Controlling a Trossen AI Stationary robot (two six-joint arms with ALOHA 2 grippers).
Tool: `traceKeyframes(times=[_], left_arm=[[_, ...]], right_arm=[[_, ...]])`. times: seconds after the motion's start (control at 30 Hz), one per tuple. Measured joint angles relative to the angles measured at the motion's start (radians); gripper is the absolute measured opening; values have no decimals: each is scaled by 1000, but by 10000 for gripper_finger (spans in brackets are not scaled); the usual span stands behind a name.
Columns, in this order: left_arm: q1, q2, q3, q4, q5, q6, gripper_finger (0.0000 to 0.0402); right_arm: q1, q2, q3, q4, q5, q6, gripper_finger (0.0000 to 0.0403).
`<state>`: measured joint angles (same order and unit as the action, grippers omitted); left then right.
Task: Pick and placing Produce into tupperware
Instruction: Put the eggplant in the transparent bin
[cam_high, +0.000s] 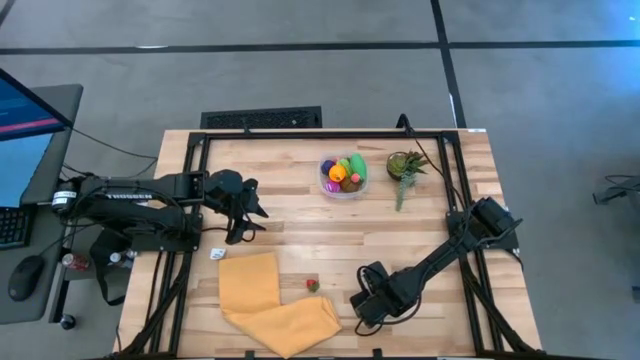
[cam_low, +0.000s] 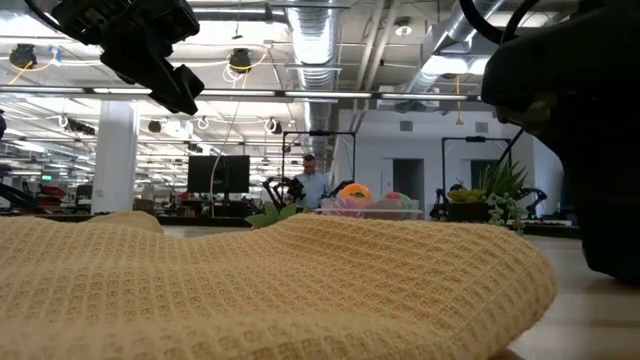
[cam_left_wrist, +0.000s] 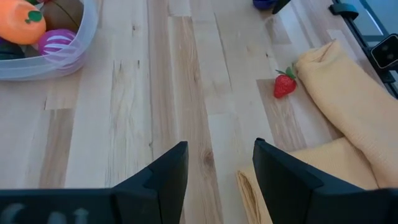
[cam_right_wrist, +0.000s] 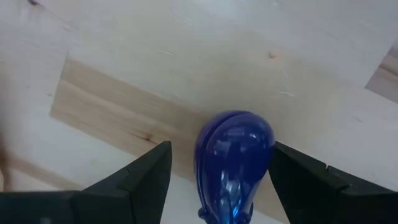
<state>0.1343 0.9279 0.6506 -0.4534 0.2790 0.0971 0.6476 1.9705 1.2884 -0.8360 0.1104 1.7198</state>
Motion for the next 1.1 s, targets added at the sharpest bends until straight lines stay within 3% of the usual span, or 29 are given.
traceKeyframes(times=[0.27,0.67,0.97,1.1], left_arm=[[0,0,0,0,0,0,169],[0,0,0,0,-1,0,169],[0,0,0,0,-1,0,169],[0,0,0,0,-1,-2,169]], right_arm=[[0,0,0,0,-1,0,271],[0,-4,0,2,-1,-3,167],[0,-3,0,4,-1,-3,194],[0,-3,0,4,-1,-3,182]])
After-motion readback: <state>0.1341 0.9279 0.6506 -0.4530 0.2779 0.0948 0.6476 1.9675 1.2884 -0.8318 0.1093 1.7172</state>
